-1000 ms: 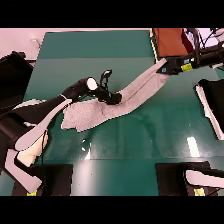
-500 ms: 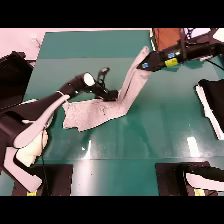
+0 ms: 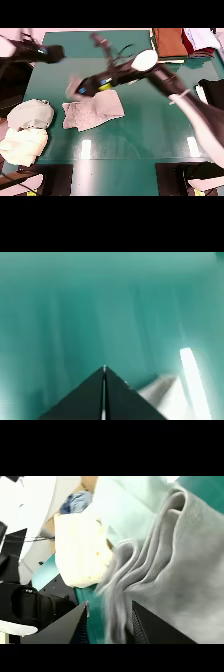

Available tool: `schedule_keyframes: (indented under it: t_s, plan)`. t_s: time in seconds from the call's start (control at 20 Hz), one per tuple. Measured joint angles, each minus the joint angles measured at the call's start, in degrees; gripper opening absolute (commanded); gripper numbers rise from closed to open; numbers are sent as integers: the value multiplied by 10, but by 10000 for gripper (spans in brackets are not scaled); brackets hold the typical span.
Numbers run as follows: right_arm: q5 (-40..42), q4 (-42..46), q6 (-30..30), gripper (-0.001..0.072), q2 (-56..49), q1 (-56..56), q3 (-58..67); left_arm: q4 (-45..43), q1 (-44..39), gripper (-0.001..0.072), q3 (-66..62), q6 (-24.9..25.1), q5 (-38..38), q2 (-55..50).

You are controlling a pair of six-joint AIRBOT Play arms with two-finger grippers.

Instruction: Fold the shirts.

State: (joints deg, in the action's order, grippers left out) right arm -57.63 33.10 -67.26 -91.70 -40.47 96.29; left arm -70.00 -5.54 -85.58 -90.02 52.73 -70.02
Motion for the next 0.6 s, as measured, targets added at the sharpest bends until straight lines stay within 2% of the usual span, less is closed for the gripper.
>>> schedule_keyframes:
  t_s: [0.2,0.4,0.45,0.5,0.6]
  plan:
    - [-4,38,9,319,-41,-29,35,-19,31,21,0,0,22,44]
    - [-19,128,-25,328,-4,37,-40,-27,24,22,2,0,38,56]
    - [-22,148,-34,446,10,66,-75,-27,16,22,2,1,39,58]
    - [-23,162,-43,602,23,97,-107,-28,9,22,2,1,39,59]
    - [-28,181,-57,605,35,166,-171,-30,-8,22,3,3,42,60]
